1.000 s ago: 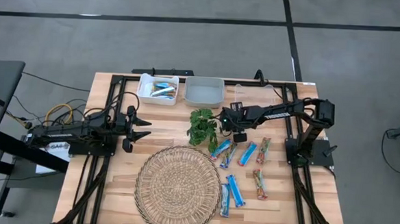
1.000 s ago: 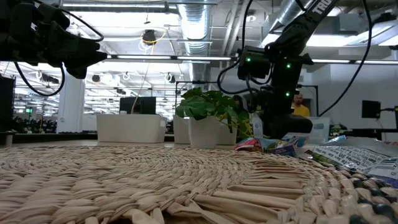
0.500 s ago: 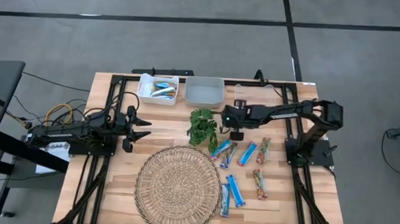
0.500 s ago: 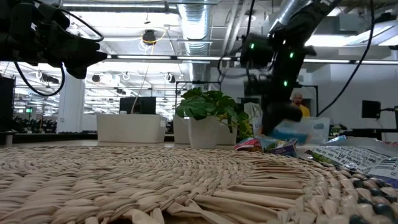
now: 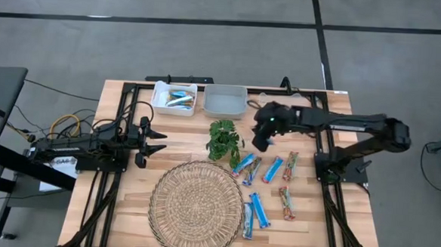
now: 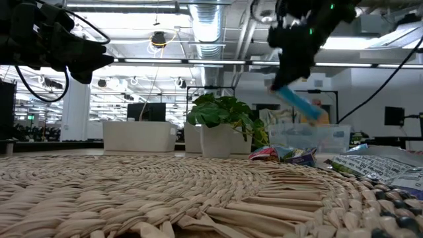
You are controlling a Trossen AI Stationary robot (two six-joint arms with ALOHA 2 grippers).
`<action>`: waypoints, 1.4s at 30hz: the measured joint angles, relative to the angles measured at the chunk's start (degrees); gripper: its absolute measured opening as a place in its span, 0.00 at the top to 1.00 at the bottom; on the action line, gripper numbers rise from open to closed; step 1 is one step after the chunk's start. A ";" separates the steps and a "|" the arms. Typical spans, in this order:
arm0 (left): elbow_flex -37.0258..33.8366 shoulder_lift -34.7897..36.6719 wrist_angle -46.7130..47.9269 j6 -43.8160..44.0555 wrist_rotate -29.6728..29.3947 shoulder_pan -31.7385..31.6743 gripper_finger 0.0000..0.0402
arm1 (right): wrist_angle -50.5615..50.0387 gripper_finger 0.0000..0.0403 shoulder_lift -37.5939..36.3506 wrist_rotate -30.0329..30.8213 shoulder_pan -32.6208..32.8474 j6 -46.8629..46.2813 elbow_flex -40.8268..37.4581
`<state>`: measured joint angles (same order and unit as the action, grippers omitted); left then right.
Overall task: Pick and place Granola Bars by type
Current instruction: Put the yellow granola bar into the white bin
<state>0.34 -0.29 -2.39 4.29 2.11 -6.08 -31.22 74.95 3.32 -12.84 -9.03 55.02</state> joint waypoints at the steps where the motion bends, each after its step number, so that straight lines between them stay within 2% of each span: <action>1: 0.01 0.01 0.00 0.00 0.02 -0.01 0.58 | -0.02 0.92 -0.72 -1.05 0.00 -2.04 0.93; 7: 0.00 0.01 0.00 0.00 0.00 -0.01 0.58 | 1.56 0.94 -1.57 -6.28 0.00 -12.72 8.56; 12: 0.02 0.02 -0.04 -0.01 -0.02 -0.01 0.58 | 10.13 0.94 -1.58 -11.83 0.00 -19.20 11.99; 15: 0.02 0.00 -1.94 0.69 -1.36 -0.01 0.58 | 14.51 0.93 -1.58 -12.66 0.02 -22.64 13.04; 16: 0.02 0.02 -3.18 3.86 -0.93 -0.01 0.58 | 15.39 0.93 -1.58 -12.64 0.02 -23.30 13.19; 20: 0.02 0.03 -9.00 26.39 3.84 0.08 0.58 | 19.78 0.93 -1.15 -12.60 0.00 -27.17 13.23; 24: 0.02 0.02 -9.63 34.24 1.09 0.08 0.58 | 26.57 0.95 1.75 -13.77 0.11 -31.20 13.21; 30: 0.02 0.01 -6.67 47.68 -0.75 0.06 0.58 | 39.96 0.94 8.52 -19.34 0.52 -35.86 13.27; 34: 0.02 0.00 -6.01 50.58 -4.51 0.01 0.58 | 41.57 0.93 12.66 -21.36 1.19 -36.34 16.02; 37: 0.23 -0.35 -9.60 49.78 -5.18 0.03 0.58 | 41.54 0.94 16.69 -21.44 1.63 -35.06 19.70; 42: 5.55 -7.21 -9.87 43.90 -5.03 0.03 0.58 | 41.78 0.95 24.55 -23.14 1.98 -34.03 27.73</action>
<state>5.89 -7.51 -12.27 48.19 -2.92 -6.04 10.56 99.50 -19.82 -10.86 -43.06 82.75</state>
